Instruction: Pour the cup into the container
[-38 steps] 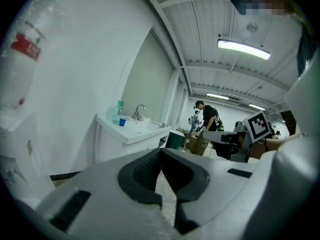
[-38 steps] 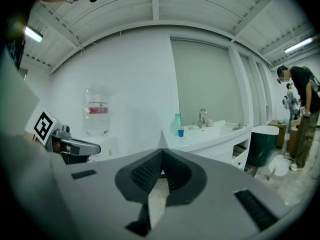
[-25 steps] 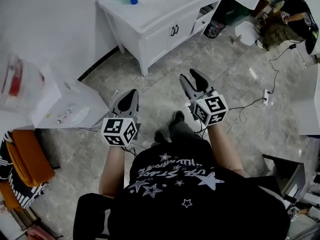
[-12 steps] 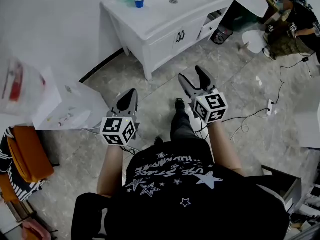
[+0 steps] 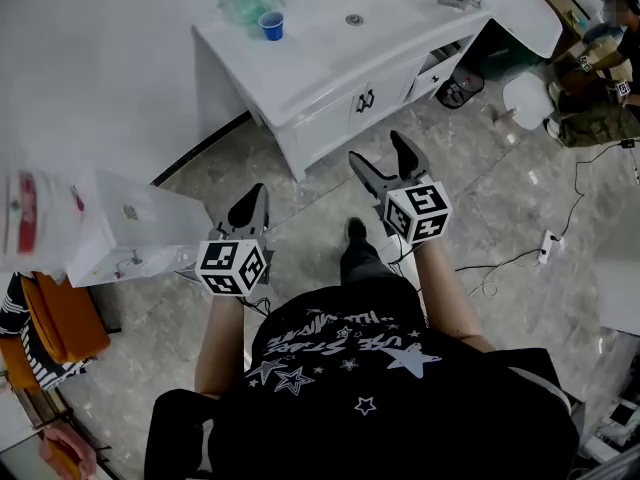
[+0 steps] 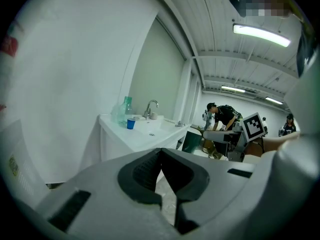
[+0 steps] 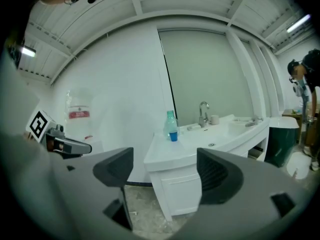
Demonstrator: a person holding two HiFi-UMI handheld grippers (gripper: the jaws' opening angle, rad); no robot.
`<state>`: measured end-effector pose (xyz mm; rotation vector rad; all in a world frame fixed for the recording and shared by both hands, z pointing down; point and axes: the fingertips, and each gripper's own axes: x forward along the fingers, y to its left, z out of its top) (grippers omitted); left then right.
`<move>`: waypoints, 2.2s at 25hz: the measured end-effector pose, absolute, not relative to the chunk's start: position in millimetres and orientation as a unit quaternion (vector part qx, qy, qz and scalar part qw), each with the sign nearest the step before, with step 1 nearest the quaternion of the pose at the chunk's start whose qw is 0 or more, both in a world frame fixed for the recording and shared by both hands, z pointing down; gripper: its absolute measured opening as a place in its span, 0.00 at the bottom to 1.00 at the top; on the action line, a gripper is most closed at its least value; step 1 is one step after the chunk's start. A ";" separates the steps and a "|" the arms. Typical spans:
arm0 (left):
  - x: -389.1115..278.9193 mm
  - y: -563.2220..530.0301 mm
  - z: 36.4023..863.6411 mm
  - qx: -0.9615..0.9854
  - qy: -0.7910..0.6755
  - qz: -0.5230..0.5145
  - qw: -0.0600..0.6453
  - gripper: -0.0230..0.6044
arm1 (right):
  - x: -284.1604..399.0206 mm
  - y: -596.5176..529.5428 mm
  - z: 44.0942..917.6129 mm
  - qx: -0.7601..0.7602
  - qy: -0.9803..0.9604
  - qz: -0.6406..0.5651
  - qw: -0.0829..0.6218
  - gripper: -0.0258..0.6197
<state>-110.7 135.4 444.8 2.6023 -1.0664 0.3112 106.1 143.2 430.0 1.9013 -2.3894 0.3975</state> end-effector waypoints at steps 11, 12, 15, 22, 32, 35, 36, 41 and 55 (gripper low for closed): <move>-65.3 49.6 432.5 0.862 -0.474 0.110 0.141 0.05 | 167.0 25.5 429.7 0.544 -0.827 0.136 0.034 0.67; -64.0 44.0 430.6 0.856 -0.486 0.106 0.139 0.05 | 170.2 17.3 430.5 0.536 -0.833 0.135 0.036 0.67; -59.1 32.0 429.1 0.842 -0.510 0.098 0.144 0.05 | 177.8 -1.2 432.3 0.517 -0.845 0.133 0.042 0.67; -43.9 19.5 433.4 0.829 -0.529 0.104 0.150 0.05 | 182.1 -24.1 444.5 0.488 -0.859 0.142 0.055 0.68; -62.4 -24.9 431.2 0.824 -0.539 0.095 0.149 0.05 | 160.8 -67.9 445.6 0.474 -0.867 0.132 0.074 0.66; -67.7 -53.1 432.4 0.827 -0.535 0.093 0.145 0.05 | 156.8 -90.5 446.1 0.475 -0.867 0.121 0.090 0.65; -68.9 -63.5 434.0 0.828 -0.534 0.092 0.146 0.05 | 155.3 -99.2 446.3 0.475 -0.867 0.118 0.094 0.65; -70.3 -117.4 438.7 0.838 -0.517 0.093 0.146 0.05 | 141.9 -152.4 447.5 0.476 -0.866 0.109 0.106 0.65; -100.3 -225.9 458.7 0.849 -0.491 0.104 0.167 0.05 | 96.7 -264.0 490.9 0.444 -0.871 0.109 0.182 0.64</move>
